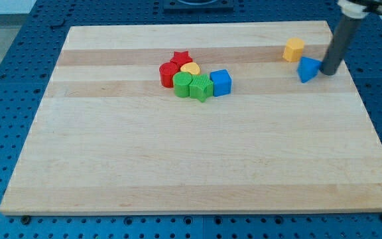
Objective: Move the blue triangle closer to the blue cube
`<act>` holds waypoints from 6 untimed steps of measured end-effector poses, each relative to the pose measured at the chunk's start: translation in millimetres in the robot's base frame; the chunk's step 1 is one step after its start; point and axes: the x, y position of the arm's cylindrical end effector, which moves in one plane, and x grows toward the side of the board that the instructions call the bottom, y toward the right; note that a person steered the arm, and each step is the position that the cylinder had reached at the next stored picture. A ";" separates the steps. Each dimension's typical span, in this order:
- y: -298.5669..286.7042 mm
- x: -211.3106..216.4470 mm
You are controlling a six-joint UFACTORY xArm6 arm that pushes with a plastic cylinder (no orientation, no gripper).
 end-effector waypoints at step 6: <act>-107.9 -9.1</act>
